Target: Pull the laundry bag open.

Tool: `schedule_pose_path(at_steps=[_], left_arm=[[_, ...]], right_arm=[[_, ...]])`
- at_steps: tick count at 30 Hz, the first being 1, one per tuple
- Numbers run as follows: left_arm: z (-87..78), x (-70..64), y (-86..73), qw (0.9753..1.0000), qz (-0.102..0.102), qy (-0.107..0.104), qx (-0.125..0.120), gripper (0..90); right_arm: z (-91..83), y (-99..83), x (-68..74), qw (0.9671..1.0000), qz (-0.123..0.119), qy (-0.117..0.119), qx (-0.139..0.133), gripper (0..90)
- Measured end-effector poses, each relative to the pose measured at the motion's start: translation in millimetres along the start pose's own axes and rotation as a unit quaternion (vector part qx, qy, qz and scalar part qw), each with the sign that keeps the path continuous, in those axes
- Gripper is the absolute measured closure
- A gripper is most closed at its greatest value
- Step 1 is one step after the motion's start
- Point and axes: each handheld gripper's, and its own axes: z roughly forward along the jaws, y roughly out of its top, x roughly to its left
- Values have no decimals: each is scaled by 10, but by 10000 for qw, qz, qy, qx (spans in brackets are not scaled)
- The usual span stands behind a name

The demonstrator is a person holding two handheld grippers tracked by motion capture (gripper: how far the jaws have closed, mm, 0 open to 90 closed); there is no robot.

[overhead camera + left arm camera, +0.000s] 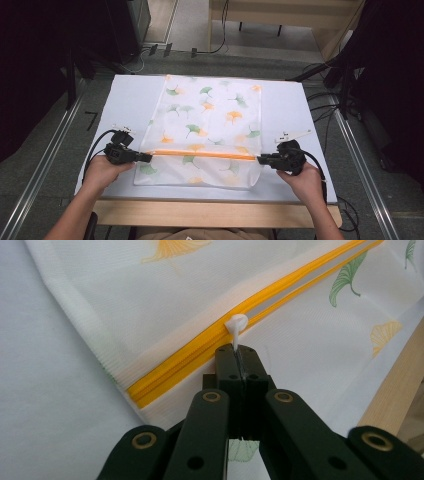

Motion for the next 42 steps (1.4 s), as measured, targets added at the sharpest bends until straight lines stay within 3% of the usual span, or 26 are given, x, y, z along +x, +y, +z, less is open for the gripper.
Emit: schedule_pose_path(at_steps=[9, 29, 37, 42], left_arm=[[-146, 129, -125, 9998, -140, 135, -64, 900], [-158, 168, -140, 9997, -197, 113, -75, 900], [-242, 261, -229, 9990, -314, 299, -98, 900], [-235, 256, -242, 9992, -306, 262, -78, 900]], right_arm=[[8, -1, -3, 10000, -4, -12, 8, 847], [21, -3, -7, 10000, -2, -1, 44, 846], [30, -12, -24, 9999, 18, -29, 101, 845], [53, -13, -30, 9999, -11, -63, 157, 844]])
